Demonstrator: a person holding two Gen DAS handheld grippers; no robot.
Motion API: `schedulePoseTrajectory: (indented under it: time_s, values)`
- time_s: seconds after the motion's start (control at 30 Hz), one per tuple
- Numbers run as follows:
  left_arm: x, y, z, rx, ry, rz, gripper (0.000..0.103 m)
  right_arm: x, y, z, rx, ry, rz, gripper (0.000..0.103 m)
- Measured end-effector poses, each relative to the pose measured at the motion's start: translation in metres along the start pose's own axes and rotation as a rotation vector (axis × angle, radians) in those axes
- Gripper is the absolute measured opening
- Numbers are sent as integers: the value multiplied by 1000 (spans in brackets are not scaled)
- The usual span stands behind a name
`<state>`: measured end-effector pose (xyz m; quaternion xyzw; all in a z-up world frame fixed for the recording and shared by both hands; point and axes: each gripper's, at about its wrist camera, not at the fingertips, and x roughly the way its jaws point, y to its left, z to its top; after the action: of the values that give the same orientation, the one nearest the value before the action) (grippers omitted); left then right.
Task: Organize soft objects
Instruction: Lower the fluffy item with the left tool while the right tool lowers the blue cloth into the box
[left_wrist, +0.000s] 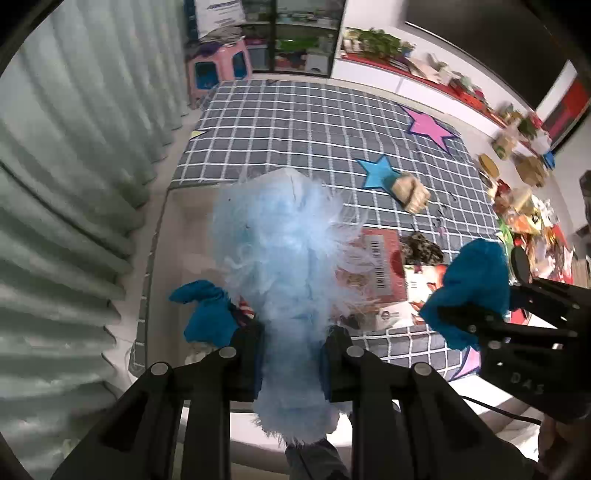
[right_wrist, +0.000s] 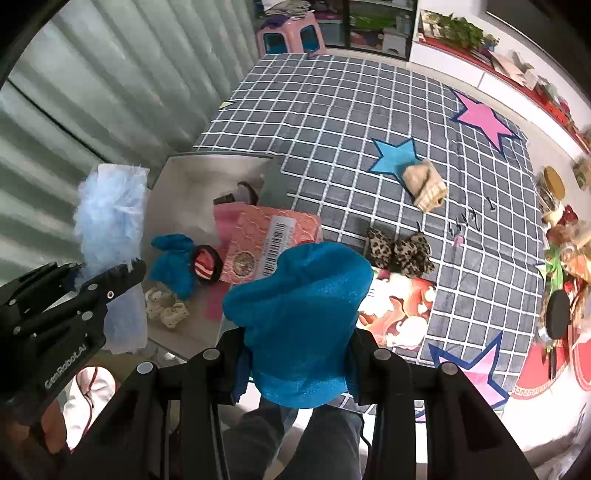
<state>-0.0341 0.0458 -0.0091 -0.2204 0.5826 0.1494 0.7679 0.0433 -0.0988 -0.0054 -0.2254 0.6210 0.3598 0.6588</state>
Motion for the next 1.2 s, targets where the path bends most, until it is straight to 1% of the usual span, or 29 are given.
schedulePoseTrajectory:
  time_s: [0.27, 0.5, 0.6, 0.73, 0.87, 1.2]
  values:
    - [2, 43, -9, -113, 6, 40, 25, 5, 28, 12, -78, 10, 15, 41]
    - [11, 85, -26, -222, 43, 87, 25, 13, 61, 25, -164, 24, 44, 41]
    - [15, 94, -30, -249, 56, 96, 25, 19, 74, 32, -193, 33, 60, 41]
    - [20, 101, -31, -264, 65, 107, 25, 27, 89, 41, -224, 46, 77, 41]
    - [27, 103, -25, -264, 70, 108, 25, 35, 101, 49, -243, 61, 90, 41]
    - [48, 104, -3, -260, 90, 92, 25, 61, 113, 77, -260, 93, 102, 41]
